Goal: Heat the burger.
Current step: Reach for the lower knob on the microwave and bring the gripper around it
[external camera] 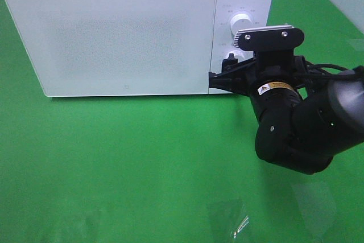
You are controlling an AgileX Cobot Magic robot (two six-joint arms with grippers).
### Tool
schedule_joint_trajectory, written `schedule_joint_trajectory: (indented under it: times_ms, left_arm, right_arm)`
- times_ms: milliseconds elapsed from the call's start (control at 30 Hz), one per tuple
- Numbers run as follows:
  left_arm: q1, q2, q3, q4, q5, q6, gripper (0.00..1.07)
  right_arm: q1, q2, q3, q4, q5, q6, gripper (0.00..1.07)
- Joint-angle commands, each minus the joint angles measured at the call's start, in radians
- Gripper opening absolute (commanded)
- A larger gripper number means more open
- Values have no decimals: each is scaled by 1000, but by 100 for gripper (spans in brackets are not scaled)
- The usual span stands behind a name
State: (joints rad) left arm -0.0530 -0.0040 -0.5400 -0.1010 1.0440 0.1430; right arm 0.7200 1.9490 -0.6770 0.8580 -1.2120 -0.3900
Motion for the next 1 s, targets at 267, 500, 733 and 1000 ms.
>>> schedule_joint_trajectory:
  times_ms: [267,500,733,1000]
  left_arm:
    - [2,-19,1,-1,-5,-4,100]
    - [2,-18,1,0,-5,-4,100]
    - [2,-18,1,0,-5,-4,100]
    - [2,-18,1,-1,-5,-4,100]
  right_arm:
    - [-11,61,-67,-55,0,48,75]
    - [-21,100,-102,-68,1,71,75]
    - [-40,128,-139,-95,22,72,74]
    - [-58,137,-139,-114,30,81,74]
